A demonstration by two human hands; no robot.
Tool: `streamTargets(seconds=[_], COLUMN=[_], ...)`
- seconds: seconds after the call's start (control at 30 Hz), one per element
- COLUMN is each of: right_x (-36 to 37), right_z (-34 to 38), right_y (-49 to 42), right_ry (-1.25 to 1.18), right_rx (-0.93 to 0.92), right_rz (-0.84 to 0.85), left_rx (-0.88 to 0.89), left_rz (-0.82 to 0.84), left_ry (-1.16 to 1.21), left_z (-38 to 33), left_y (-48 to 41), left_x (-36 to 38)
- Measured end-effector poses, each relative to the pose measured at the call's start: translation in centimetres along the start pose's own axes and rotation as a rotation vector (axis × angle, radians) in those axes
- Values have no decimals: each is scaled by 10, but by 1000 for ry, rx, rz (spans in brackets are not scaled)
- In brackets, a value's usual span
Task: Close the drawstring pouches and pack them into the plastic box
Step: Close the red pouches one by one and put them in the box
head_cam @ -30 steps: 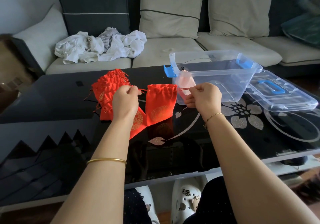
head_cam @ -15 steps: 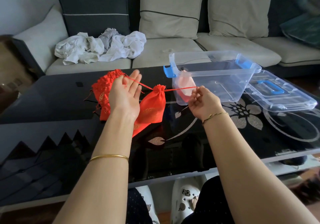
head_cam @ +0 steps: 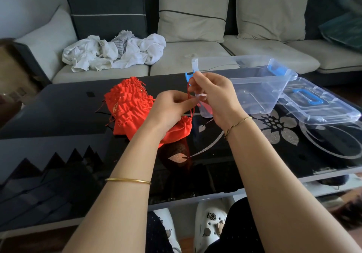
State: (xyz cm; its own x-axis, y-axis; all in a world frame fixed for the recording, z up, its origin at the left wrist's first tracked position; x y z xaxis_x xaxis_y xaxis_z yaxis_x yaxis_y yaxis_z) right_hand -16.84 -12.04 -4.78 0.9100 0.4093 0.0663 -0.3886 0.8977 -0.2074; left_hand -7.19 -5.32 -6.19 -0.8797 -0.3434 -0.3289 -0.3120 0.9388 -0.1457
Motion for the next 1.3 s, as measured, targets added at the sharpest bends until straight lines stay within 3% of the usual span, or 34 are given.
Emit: streamTargets(seconds=[0.1, 0.17, 0.3, 0.5, 0.63, 0.73, 0.8, 0.9, 1.07, 1.3], right_x=[-2, -6, 3, 3, 9, -2, -9, 4, 13, 28], right_z=[-11, -23, -43, -27, -28, -31, -30, -39, -51, -67], right_y=[-3, -2, 6, 2, 7, 3, -2, 0, 5, 16], right_ry=[-46, 62, 223, 157, 278, 256, 194, 118, 68, -57], right_rx=[66, 151, 281, 149, 173, 186, 154, 172, 256, 432], right_rz=[-18, -23, 152, 143, 292, 182, 98, 176, 239, 393], left_rx=[-9, -44, -59, -74, -110, -111, -64, 62, 341, 534], left_rz=[-34, -61, -78, -161, -191, -117, -46, -28, -253, -437], left_ry=[38, 107, 213, 315, 299, 290, 252, 69, -335, -510], left_z=[4, 10, 15, 21, 24, 21, 14, 2, -22, -25], left_y=[-2, -4, -5, -4, -4, -4, -4, -6, -1, 9], left_x=[-3, -5, -9, -18, -21, -15, -8, -5, -12, -13])
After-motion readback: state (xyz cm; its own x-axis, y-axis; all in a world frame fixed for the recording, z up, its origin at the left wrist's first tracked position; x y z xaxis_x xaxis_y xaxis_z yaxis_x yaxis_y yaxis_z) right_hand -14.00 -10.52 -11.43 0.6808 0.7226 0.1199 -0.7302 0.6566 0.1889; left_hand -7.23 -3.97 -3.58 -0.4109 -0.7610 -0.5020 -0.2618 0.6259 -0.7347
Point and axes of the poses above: each hand's wrist, its own y-axis away from the middle knuckle, its own x-axis out of the palm, z = x × y, the point moved 10 cm from there along -y, towards the middle knuckle, and after that the axes turned 1 degree about z, right-handed, at the moved point
